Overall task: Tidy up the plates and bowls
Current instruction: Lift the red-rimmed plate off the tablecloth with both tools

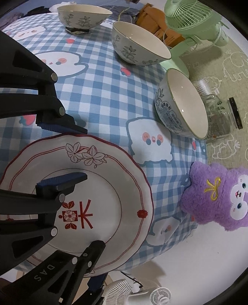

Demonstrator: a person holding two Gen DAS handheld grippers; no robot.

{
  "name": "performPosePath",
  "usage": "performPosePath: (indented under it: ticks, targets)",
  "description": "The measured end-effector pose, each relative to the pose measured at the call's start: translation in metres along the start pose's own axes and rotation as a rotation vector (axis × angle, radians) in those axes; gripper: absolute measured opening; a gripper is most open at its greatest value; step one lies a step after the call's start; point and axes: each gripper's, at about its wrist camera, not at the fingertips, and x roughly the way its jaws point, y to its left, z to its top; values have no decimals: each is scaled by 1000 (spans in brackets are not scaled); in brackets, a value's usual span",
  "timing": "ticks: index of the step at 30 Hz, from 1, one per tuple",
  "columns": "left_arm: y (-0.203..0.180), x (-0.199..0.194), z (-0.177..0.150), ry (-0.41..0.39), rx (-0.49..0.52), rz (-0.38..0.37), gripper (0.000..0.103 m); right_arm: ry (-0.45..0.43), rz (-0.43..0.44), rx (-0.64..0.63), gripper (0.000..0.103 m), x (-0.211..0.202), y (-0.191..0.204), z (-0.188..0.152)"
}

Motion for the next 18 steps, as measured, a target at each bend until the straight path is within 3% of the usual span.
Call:
performPosePath:
  ticks: [18]
  targets:
    - [22, -63, -6, -51, 8, -24, 39, -62, -25, 14, 44, -67, 18, -12]
